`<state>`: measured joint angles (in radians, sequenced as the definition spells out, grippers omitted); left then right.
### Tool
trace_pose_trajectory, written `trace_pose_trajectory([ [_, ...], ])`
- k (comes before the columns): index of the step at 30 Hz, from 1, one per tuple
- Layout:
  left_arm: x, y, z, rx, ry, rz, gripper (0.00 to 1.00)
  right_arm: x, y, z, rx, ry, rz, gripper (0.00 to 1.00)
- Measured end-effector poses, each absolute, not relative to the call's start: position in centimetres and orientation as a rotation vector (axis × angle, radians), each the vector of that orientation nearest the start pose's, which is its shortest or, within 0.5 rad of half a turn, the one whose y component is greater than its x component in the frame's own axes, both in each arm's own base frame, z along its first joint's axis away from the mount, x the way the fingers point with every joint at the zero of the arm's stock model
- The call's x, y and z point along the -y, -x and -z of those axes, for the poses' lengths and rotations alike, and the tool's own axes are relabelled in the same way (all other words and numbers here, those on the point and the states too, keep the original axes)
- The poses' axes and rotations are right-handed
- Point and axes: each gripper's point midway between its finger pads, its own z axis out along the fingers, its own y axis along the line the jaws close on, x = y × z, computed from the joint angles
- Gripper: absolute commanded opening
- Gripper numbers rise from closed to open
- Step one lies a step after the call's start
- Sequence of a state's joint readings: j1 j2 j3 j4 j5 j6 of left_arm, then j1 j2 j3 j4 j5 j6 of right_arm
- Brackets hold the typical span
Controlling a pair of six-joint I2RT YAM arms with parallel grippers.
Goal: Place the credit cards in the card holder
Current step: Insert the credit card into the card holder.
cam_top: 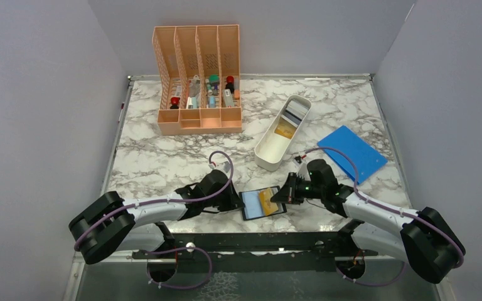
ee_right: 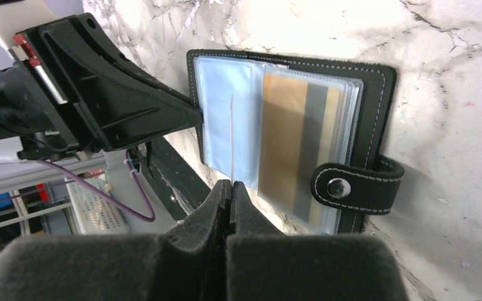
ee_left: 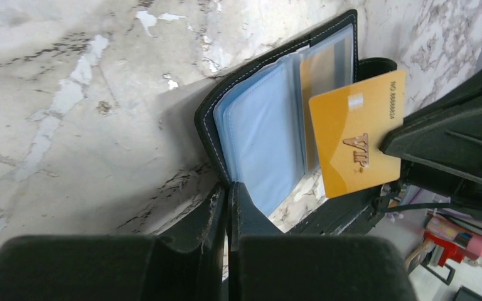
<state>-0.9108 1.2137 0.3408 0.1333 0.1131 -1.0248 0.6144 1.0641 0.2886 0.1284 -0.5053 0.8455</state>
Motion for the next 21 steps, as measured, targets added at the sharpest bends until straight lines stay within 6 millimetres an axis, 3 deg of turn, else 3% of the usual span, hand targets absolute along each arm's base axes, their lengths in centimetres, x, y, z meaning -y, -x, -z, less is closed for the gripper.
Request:
trace_pose_trajectory([
  [21,27.5,-13.2,-3.5,-2.583,-0.004,1.066,0.05,-23.3,-15.2,-3.9,-2.498,-0.031,-1.201,0.01],
])
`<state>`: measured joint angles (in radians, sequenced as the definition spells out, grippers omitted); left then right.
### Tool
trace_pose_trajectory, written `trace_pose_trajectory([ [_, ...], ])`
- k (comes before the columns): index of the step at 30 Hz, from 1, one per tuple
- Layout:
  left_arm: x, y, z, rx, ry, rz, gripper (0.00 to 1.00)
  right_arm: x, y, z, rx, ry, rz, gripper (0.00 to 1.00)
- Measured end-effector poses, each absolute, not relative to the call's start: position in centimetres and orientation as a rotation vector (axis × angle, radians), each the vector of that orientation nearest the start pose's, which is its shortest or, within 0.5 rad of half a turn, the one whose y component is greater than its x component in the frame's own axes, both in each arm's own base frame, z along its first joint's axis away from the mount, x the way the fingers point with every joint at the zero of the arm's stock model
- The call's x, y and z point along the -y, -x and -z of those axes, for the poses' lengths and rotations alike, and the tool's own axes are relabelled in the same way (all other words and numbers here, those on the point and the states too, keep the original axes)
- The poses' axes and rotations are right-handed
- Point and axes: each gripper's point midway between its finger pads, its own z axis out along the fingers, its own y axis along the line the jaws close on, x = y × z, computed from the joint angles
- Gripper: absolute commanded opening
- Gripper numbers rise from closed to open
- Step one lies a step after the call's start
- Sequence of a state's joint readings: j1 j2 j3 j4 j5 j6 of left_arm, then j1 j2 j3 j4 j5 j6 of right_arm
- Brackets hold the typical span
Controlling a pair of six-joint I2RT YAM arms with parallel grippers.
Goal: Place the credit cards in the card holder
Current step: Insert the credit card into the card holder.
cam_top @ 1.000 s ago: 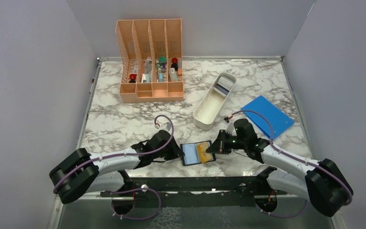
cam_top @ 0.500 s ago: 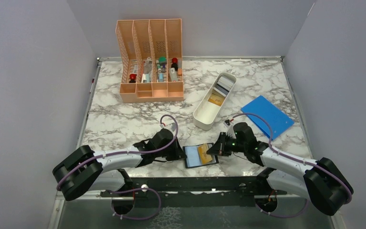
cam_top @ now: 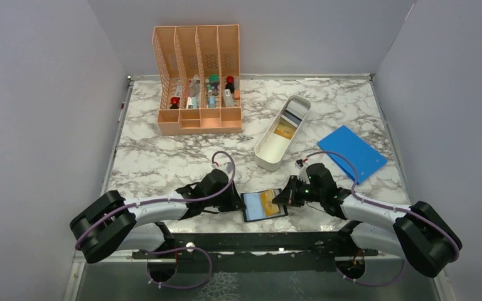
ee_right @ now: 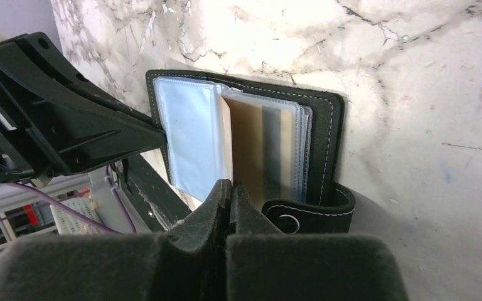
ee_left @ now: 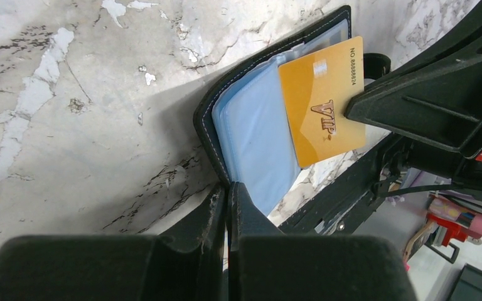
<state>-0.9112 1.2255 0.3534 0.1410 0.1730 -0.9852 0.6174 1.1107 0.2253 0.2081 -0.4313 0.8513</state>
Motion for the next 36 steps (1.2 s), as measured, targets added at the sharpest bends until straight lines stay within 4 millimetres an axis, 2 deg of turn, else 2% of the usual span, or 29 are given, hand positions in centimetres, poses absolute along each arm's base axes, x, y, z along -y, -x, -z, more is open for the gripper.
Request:
trace_pose_trajectory([
  [10,27.4,-13.1,-3.0,-2.6,-0.006,1.051,0.05,-24.3,-14.9,-3.8,-2.479,-0.008,-1.24,0.01],
  [29,27.5,-13.2,-2.9,-2.597,-0.007,1.056,0.06,-24.8,-14.8,-3.9,-2.447,-0.017,-1.255,0.01],
  [36,27.6,-13.2,-2.8,-2.6,-0.008,1.054,0.06,-25.2,-14.6,-3.1,-2.476,-0.019,-1.244,0.14],
])
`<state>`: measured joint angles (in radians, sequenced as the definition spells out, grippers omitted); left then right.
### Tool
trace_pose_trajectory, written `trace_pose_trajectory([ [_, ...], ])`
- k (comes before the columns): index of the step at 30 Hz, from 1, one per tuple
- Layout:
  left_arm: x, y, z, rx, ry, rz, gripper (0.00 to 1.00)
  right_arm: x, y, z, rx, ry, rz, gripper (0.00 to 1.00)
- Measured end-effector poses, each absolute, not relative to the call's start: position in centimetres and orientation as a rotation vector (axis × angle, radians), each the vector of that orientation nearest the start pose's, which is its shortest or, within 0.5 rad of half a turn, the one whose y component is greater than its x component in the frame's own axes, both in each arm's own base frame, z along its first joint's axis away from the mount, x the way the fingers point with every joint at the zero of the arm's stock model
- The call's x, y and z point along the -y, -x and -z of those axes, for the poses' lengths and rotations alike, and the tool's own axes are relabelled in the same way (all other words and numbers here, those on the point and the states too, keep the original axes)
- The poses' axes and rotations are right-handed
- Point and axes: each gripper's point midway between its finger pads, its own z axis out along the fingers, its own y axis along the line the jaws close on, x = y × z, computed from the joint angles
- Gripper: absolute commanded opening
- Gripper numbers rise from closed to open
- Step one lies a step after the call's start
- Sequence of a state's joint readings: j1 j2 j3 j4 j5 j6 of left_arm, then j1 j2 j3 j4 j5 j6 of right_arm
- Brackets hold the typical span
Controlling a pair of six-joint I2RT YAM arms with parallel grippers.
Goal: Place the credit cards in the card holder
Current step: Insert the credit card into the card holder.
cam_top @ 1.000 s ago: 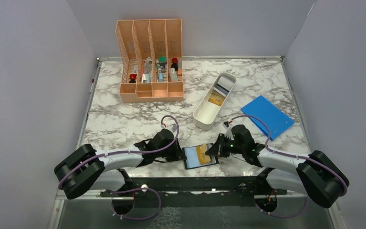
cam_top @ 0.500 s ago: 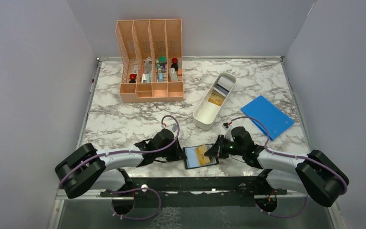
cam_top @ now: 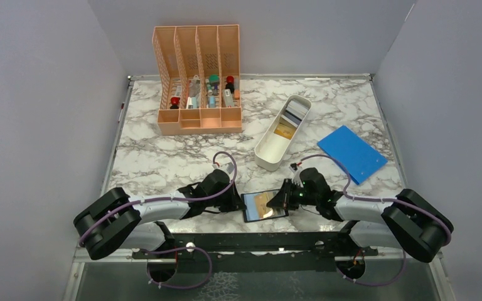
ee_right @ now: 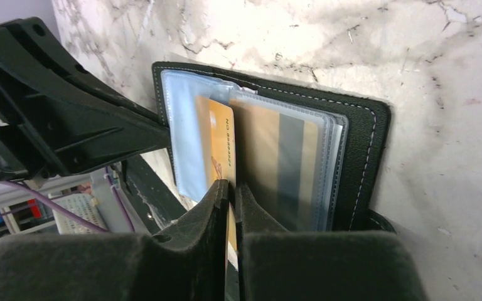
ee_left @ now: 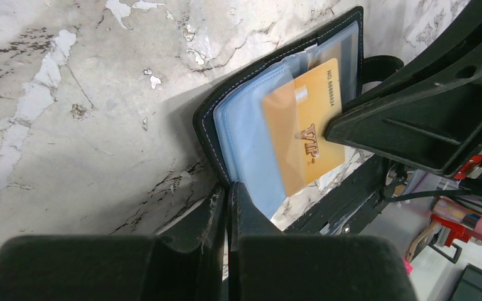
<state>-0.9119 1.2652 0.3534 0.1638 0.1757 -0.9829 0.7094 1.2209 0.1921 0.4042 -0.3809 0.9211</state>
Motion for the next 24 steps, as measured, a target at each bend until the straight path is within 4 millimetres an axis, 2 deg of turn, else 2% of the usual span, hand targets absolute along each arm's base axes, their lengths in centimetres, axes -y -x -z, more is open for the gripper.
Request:
trace_pose_trajectory([
  [6,27.6,-13.2,-2.7,-2.599,-0.008,1.055,0.06,-25.6,-14.5,-2.6,-2.502,0.005,-1.213,0.23],
  [14,27.8,-13.1,-2.9,-2.592,-0.016,1.064,0.06,-24.9,-15.0,-2.8,-2.51,0.029,-1.113,0.31],
  [16,27.8,-13.1,-2.9,-2.592,-0.016,1.065,0.06,-24.8,-15.0,-2.8,-2.511,0.032,-1.094,0.3],
  [24,27.9,-13.1,-2.9,-2.592,-0.017,1.065,0.06,-24.4,-15.0,-2.5,-2.518,0.04,-1.067,0.12],
])
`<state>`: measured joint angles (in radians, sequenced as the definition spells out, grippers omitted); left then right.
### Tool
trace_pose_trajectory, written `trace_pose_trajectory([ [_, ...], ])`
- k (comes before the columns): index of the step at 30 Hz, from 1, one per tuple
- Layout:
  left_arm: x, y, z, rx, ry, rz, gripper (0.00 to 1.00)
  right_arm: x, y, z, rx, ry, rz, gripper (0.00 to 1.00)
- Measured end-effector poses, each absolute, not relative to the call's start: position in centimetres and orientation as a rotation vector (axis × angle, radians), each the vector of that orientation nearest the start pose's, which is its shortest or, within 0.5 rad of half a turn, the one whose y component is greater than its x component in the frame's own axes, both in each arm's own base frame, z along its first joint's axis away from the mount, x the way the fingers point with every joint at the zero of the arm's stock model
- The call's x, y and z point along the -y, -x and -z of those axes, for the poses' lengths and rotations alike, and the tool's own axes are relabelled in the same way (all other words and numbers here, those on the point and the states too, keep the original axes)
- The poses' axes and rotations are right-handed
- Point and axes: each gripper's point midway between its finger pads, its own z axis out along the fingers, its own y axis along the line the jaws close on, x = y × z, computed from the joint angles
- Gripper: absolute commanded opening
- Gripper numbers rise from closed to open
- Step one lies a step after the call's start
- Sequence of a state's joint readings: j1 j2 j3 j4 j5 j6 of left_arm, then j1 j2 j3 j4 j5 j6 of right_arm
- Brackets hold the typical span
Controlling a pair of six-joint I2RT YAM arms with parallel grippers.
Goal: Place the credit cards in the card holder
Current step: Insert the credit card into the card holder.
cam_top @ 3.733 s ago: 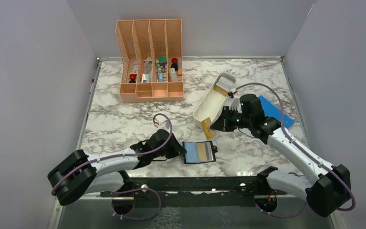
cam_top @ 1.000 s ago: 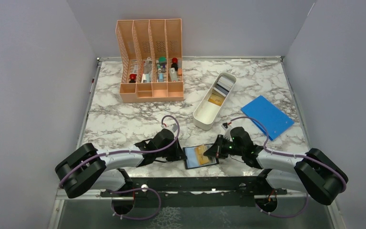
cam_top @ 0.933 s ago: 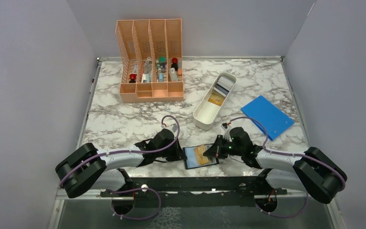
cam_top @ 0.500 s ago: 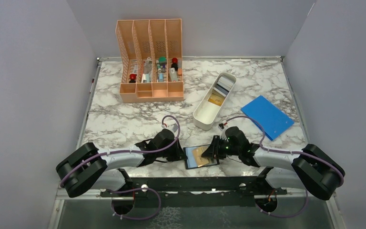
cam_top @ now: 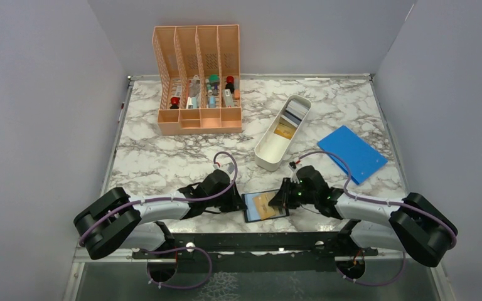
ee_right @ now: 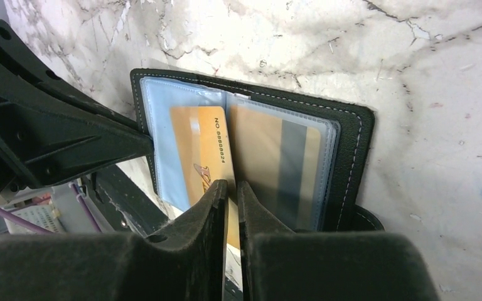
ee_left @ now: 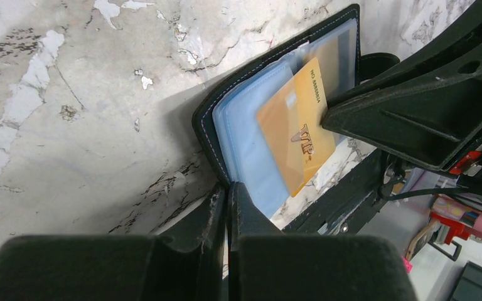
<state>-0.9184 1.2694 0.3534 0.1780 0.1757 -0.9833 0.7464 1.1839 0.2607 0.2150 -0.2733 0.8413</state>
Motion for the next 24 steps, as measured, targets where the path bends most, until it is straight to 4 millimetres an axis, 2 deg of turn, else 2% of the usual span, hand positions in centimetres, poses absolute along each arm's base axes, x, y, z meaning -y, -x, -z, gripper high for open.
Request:
trace_pose_trajectory([
  [5,27.86,-13.12,-2.88,-2.592,-0.015,1.065,0.06,-24.5,-15.06,-2.26,-2.515,0.028,-1.075,0.01],
  [24,27.83,-13.0,-3.04,-2.584,0.015,1.089,0.06,-23.88,-15.34,-2.33,-2.434,-0.089,-1.111,0.01],
])
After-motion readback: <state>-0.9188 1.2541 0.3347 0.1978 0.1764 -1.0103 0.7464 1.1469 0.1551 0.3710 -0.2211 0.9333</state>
